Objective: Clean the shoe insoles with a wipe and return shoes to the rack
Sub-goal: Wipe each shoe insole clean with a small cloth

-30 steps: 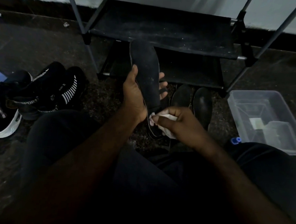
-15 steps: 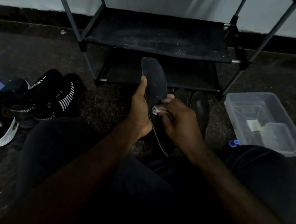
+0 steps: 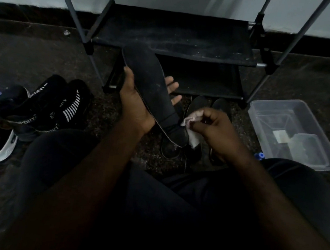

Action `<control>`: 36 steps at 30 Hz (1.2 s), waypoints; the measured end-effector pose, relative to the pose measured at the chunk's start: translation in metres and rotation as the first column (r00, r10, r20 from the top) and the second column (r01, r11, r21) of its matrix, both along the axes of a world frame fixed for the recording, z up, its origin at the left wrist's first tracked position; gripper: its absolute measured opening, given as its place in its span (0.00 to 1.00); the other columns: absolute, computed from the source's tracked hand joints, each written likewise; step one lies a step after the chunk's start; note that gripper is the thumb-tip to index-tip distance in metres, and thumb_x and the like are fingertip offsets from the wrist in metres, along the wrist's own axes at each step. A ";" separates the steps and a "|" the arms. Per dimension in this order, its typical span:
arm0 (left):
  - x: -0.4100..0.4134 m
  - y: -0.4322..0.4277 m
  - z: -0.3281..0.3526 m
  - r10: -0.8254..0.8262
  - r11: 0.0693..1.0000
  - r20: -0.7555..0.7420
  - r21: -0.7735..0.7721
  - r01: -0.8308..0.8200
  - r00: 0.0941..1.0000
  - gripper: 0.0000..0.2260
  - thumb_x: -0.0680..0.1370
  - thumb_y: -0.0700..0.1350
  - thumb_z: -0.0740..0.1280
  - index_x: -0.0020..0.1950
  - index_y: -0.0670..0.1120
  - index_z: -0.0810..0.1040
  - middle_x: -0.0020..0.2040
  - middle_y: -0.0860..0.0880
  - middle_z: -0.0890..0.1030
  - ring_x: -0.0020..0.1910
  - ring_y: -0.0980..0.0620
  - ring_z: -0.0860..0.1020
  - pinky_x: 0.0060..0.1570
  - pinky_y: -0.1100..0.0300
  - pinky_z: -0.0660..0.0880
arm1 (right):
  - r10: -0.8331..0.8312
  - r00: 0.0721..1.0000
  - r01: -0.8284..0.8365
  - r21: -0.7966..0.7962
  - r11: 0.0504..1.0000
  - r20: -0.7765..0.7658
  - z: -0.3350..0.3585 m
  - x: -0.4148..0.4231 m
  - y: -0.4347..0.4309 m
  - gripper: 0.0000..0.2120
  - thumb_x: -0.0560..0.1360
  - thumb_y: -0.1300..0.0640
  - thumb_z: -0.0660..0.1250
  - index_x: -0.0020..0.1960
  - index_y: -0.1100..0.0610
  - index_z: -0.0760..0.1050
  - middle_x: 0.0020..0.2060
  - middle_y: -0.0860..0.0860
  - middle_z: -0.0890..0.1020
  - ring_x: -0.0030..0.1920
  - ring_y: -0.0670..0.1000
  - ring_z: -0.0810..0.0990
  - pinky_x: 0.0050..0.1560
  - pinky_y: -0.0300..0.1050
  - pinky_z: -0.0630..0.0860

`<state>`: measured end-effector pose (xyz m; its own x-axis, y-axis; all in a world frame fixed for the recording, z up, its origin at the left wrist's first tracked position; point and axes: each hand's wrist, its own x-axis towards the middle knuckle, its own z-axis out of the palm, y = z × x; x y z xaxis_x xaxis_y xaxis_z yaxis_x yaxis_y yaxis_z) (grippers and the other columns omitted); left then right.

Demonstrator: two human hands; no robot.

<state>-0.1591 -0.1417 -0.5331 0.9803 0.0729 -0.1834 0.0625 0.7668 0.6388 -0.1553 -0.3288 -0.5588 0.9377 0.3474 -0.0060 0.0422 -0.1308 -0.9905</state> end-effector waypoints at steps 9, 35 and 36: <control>-0.022 -0.030 -0.001 -0.116 0.989 -0.157 0.073 0.128 0.981 0.24 0.79 0.58 0.57 0.66 0.42 0.72 0.50 0.37 0.82 0.50 0.41 0.82 0.51 0.46 0.80 | 0.012 0.997 -0.019 0.087 0.996 0.082 -0.002 -0.017 0.019 0.06 0.74 0.69 0.71 0.47 0.60 0.82 0.45 0.55 0.86 0.46 0.49 0.84 0.49 0.45 0.79; -0.012 -0.022 -0.004 -0.125 0.991 -0.037 0.051 0.126 0.992 0.27 0.82 0.60 0.50 0.49 0.37 0.76 0.40 0.43 0.79 0.40 0.47 0.79 0.57 0.46 0.76 | 0.075 0.991 -0.081 0.054 0.995 0.111 0.009 -0.017 0.009 0.06 0.73 0.67 0.72 0.46 0.58 0.83 0.44 0.48 0.86 0.48 0.44 0.85 0.49 0.34 0.76; -0.013 -0.024 -0.004 -0.139 0.988 -0.035 0.054 0.141 0.990 0.28 0.82 0.60 0.50 0.48 0.37 0.76 0.40 0.43 0.79 0.40 0.46 0.79 0.57 0.46 0.76 | 0.020 0.992 -0.028 0.061 0.998 0.122 0.006 -0.016 0.011 0.07 0.73 0.67 0.72 0.46 0.57 0.83 0.44 0.47 0.86 0.48 0.43 0.85 0.49 0.34 0.76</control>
<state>-0.1717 -0.1658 -0.5370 0.9754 -0.0539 -0.2138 0.1877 0.7118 0.6768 -0.1716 -0.3183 -0.5530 0.9215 0.3662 0.1294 0.1645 -0.0661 -0.9842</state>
